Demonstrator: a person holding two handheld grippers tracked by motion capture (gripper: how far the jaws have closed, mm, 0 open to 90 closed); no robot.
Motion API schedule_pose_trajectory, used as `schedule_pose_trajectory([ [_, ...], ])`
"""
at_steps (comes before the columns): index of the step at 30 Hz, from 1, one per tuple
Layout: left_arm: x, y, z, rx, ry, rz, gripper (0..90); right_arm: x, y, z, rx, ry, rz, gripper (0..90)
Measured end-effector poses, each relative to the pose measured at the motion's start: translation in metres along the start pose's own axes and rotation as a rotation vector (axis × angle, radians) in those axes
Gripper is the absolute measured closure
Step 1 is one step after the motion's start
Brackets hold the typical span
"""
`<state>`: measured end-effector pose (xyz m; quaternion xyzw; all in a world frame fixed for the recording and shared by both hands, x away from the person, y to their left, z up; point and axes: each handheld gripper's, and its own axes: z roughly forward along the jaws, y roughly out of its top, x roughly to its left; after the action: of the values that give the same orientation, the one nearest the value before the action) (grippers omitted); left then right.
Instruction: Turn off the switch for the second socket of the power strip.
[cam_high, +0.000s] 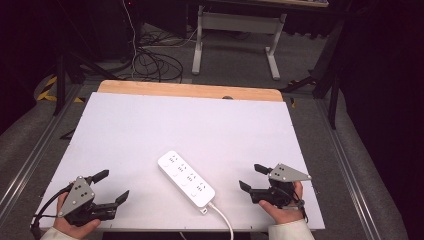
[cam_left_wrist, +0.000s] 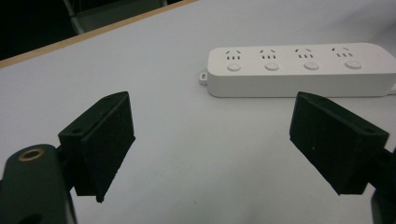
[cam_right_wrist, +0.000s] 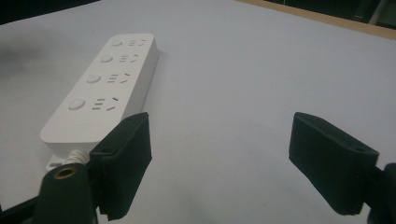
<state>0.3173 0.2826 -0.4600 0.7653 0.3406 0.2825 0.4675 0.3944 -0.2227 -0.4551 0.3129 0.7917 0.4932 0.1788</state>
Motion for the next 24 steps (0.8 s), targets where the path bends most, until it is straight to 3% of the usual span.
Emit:
schedule_pose_trajectory([
  [16,0.000,0.000,0.000,0.004,0.005,0.006,14.4,-0.013,-0.034,-0.011,0.040,-0.019,0.054,22.0],
  [24,0.001,-0.001,0.001,0.002,-0.003,-0.016,13.8,-0.010,-0.031,-0.012,0.024,-0.011,0.046,24.2],
])
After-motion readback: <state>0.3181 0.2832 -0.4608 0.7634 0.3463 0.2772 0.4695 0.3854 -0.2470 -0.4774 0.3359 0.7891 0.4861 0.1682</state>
